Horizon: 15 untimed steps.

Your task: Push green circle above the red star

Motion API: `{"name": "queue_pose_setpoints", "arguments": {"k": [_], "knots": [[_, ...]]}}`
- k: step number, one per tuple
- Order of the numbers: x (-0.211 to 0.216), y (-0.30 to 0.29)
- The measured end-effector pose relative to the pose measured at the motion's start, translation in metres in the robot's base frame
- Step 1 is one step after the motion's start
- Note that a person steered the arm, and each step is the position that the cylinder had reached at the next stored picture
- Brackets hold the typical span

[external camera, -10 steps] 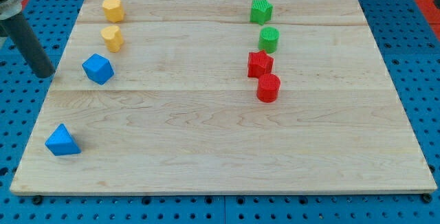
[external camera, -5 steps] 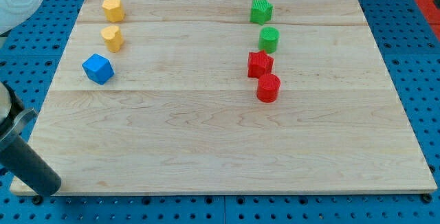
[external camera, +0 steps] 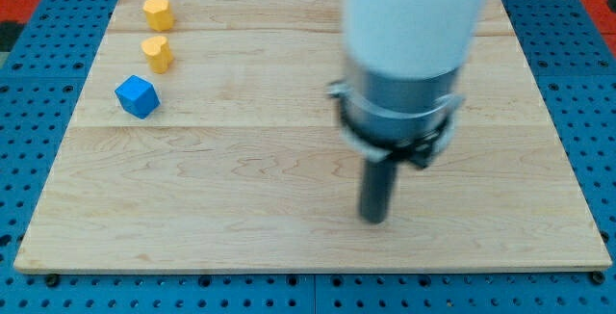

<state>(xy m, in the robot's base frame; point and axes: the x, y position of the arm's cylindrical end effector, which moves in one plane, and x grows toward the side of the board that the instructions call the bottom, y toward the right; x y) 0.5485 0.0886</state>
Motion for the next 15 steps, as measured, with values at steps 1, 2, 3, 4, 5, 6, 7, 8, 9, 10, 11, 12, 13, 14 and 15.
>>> {"name": "queue_pose_setpoints", "arguments": {"k": [1,2,3,4,5,6,7,8,9,10,11,12,13,14,15], "knots": [[-0.031,0.054],[-0.030,0.055],[-0.031,0.068],[-0.047,0.118],[-0.082,0.134],[-0.131,0.128],[-0.177,0.093],[-0.184,0.034],[-0.197,0.026],[-0.212,0.058],[-0.225,0.043],[-0.225,0.016],[-0.225,0.014],[-0.225,0.009],[-0.225,0.018]]}}
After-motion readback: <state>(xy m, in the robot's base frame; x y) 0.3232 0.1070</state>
